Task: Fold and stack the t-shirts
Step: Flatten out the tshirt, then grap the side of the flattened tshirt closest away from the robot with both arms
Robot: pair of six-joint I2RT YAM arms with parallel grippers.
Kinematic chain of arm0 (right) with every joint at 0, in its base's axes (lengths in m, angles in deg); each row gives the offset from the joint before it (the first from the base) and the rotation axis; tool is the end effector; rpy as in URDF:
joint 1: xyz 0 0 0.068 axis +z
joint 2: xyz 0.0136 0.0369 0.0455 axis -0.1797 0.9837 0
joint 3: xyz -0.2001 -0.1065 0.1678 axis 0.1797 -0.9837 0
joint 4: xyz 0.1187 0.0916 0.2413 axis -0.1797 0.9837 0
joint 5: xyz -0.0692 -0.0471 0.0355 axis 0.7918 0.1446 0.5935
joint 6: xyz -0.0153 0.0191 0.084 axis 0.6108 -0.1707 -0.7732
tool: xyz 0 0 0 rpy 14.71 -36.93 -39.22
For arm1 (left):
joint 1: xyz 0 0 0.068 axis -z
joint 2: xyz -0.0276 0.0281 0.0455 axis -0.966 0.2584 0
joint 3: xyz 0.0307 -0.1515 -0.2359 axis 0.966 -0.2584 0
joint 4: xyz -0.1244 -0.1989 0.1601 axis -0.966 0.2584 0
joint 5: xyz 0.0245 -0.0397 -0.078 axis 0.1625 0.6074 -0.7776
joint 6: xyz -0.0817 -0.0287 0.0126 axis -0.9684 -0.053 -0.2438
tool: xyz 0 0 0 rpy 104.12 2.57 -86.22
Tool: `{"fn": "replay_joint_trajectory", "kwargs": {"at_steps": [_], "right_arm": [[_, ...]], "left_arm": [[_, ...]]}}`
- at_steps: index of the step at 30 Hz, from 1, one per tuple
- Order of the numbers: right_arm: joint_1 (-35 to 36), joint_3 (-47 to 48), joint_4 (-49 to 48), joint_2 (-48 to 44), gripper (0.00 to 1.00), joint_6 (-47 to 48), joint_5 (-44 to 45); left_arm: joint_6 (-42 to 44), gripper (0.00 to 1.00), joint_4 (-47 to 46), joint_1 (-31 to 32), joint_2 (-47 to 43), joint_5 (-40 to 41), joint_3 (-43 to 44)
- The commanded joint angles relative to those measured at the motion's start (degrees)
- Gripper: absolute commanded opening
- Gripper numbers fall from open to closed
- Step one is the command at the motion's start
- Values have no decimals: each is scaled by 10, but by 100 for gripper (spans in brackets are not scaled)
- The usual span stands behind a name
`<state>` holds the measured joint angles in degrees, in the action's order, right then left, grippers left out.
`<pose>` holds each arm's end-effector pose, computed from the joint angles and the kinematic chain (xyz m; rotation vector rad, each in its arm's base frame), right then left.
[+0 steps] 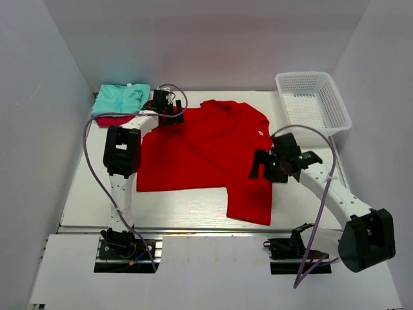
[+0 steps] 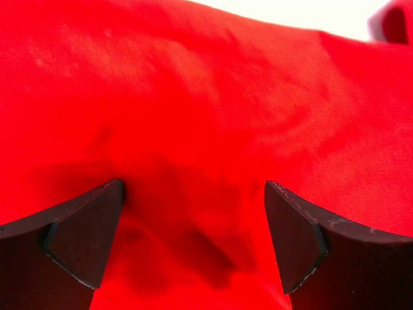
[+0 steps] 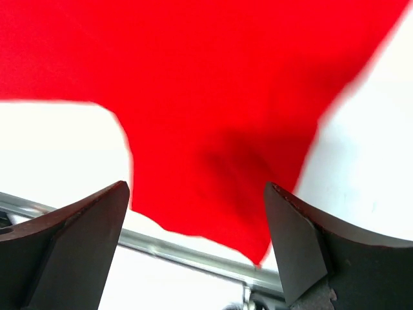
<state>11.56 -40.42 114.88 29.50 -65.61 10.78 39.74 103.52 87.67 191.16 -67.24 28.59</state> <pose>0.2444 0.1060 0.1948 0.0665 2.6437 0.4184 0.5527 -0.1241 0.1215 -0.0745 2.4056 -0.2363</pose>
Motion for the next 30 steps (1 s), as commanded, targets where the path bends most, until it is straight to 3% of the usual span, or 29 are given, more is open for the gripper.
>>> {"fn": "replay_joint_trajectory", "kwargs": {"at_steps": [1,7,11,13,16,20,23,30], "right_arm": [[-1,79,-23,13,90,55,1],[-1,89,-26,19,90,54,28],[2,48,15,-6,90,27,30],[7,21,31,-13,90,-1,3],[12,-36,67,-46,90,-22,-31],[20,-95,99,-75,90,-54,-25],[26,-132,83,-96,90,-78,-54],[40,-154,88,-107,90,-99,-43]], "left_arm": [[21,99,4,8,-98,-22,-12],[-3,99,96,8,-212,26,-55],[-115,99,165,13,-385,108,-248],[-194,99,181,13,-446,108,-369],[-250,99,203,7,-551,102,-497],[-322,99,240,2,-658,153,-623],[-354,99,217,-3,-708,173,-690],[-375,87,164,-15,-671,210,-705]]}}
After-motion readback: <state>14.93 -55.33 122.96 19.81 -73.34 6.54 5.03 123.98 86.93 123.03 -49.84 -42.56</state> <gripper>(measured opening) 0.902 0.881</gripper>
